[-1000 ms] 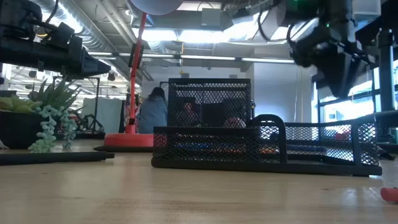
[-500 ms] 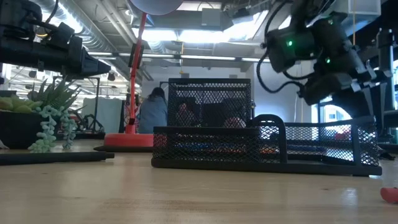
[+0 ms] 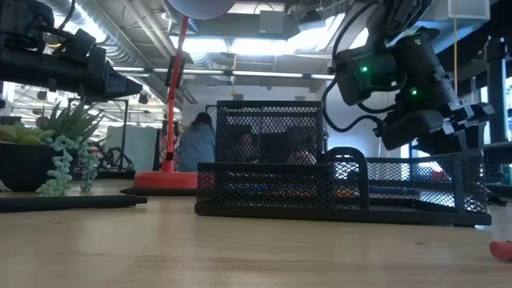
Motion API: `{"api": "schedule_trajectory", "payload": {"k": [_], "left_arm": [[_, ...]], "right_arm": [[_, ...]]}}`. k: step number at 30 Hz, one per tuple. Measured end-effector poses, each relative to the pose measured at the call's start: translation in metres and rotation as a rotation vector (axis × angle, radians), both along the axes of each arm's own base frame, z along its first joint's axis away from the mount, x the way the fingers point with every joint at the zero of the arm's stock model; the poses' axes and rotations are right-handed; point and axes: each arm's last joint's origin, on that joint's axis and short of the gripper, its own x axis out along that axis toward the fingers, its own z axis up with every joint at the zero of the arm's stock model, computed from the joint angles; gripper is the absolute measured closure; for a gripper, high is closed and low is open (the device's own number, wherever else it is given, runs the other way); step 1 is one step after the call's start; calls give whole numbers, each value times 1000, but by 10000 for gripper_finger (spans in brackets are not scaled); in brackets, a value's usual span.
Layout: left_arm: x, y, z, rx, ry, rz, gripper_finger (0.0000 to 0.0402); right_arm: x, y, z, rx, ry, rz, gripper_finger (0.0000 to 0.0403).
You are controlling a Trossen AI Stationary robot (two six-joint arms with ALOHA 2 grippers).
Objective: Pick and place office supplies into organizer
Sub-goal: Put the top black binder clip into the desk organizer
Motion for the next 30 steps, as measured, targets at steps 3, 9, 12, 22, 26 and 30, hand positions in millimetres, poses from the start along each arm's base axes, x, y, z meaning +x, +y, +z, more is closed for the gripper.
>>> {"api": "schedule_trajectory", "payload": {"k": [3,9,12,22,26,30], "left_arm": [[0,0,0,0,0,0,313],[0,0,0,0,0,0,313],[0,0,0,0,0,0,313],[0,0,0,0,0,0,313],[0,0,0,0,0,0,313],[0,0,0,0,1,0,313]], "right_arm": [[0,0,0,-5,-1,1,283],[0,0,0,-6,-3,2,283],[0,0,0,-6,-3,1,283],[-2,0,0,-22,27,-40,283],[-2,1,0,-27,26,-51,283],[-2,5,0,-36,28,-75,283]]}}
